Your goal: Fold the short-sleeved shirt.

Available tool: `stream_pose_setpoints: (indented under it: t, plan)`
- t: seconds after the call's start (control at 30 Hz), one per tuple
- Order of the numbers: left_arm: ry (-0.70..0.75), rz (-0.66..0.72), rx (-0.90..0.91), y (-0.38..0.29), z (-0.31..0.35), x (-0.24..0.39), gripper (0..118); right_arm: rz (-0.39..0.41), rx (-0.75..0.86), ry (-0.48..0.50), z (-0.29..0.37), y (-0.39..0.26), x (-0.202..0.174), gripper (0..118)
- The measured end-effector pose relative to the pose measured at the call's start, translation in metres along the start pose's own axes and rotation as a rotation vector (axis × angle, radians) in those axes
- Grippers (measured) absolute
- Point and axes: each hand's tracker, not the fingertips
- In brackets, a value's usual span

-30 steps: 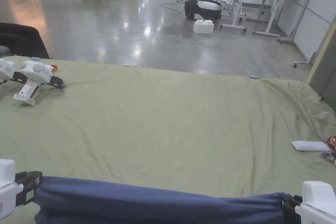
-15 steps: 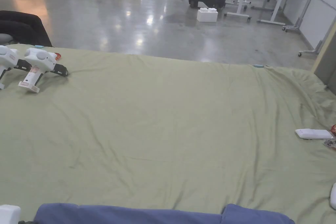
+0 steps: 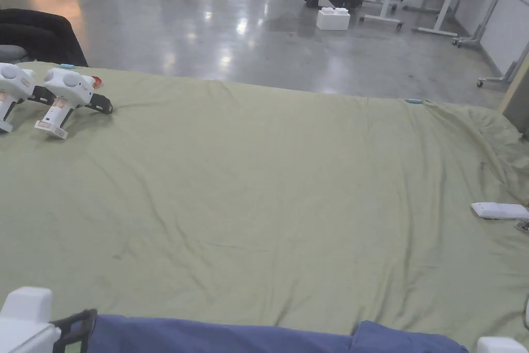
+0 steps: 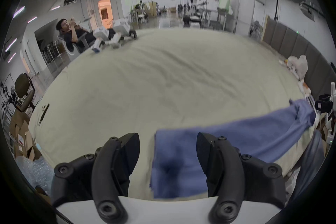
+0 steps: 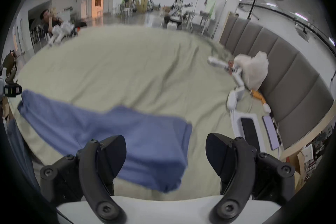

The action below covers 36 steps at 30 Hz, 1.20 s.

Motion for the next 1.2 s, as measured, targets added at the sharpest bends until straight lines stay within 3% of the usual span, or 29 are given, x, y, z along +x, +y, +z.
stream_pose_setpoints:
  t: [0.23, 0.47, 0.53, 0.6, 0.63, 0.7, 0.73, 0.9, 1.2]
  plan:
    - [0.014, -0.021, 0.281, 0.06, 0.009, 0.058, 68, -0.119, 0.339, 0.022, 0.008, 0.062, -0.041, 92]
    - [0.045, -0.038, 0.52, 0.105, 0.036, 0.108, 58, -0.195, 0.557, 0.0, 0.015, 0.102, -0.083, 73]
    - [0.049, -0.042, 0.55, 0.112, 0.04, 0.115, 46, -0.192, 0.575, -0.011, 0.017, 0.108, -0.091, 50]
    - [0.051, -0.038, 0.57, 0.115, 0.044, 0.118, 29, -0.191, 0.602, -0.024, 0.017, 0.114, -0.098, 12]
    - [0.053, -0.037, 0.574, 0.116, 0.045, 0.119, 20, -0.191, 0.605, -0.031, 0.018, 0.115, -0.1, 4]
    - [0.061, -0.025, 0.578, 0.116, 0.045, 0.116, 1, -0.199, 0.612, -0.004, 0.017, 0.118, -0.101, 3]
    - [0.063, -0.01, 0.581, 0.115, 0.046, 0.114, 0, -0.2, 0.61, 0.002, 0.016, 0.119, -0.103, 2]
    - [0.062, 0.021, 0.537, 0.111, 0.048, 0.094, 0, -0.181, 0.615, 0.002, 0.013, 0.118, -0.107, 1]
    - [-0.067, 0.135, 0.156, 0.073, 0.022, -0.012, 0, -0.137, 0.531, 0.034, -0.006, 0.108, -0.106, 1]
